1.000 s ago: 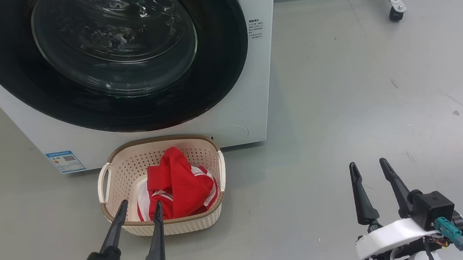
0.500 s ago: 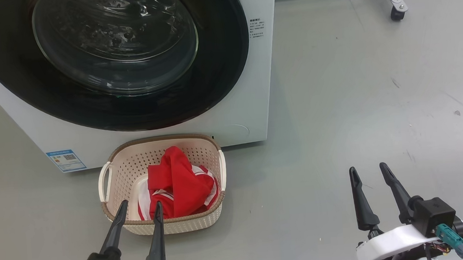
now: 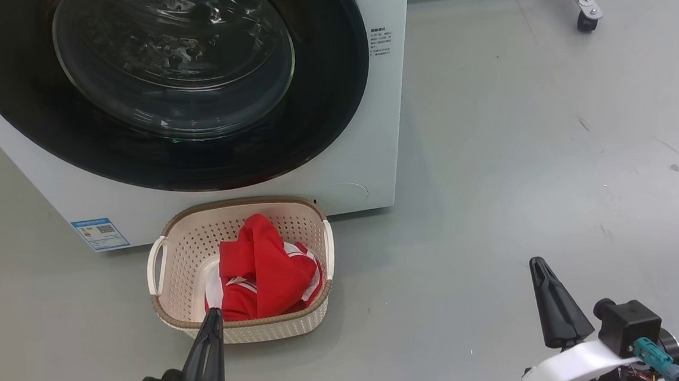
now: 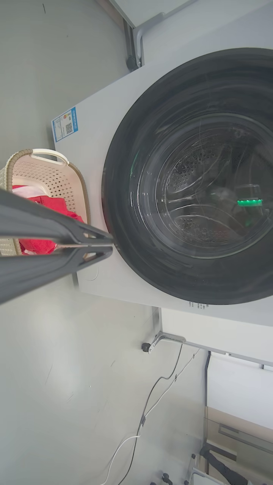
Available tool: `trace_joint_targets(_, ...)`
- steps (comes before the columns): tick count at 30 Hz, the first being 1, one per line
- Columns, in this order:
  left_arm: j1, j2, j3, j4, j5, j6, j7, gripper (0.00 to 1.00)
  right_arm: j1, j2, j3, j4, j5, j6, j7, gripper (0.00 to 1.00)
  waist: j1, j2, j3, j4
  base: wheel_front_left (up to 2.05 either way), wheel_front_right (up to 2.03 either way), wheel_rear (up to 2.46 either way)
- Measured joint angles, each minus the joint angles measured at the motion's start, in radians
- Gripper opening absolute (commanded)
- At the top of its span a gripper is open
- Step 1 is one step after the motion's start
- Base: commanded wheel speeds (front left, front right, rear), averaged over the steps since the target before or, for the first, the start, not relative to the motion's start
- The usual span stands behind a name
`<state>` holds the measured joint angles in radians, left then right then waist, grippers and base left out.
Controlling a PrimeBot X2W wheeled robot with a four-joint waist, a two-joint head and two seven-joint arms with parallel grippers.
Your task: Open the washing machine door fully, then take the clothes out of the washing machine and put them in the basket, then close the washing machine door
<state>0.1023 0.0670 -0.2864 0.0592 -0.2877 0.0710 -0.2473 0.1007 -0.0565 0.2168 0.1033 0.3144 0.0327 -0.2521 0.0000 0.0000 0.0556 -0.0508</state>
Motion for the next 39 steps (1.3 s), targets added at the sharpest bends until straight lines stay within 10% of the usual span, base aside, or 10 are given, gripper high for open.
trace_joint_targets(39, 0.022, 0.002, 0.066, -0.002, -0.441, -0.035, 0.063, 0.00, 0.009, -0.003, -0.067, -0.001, 0.431, 0.010, 0.072, 0.00, 0.0001, 0.0000, -0.014, 0.016, 0.00, 0.00, 0.00)
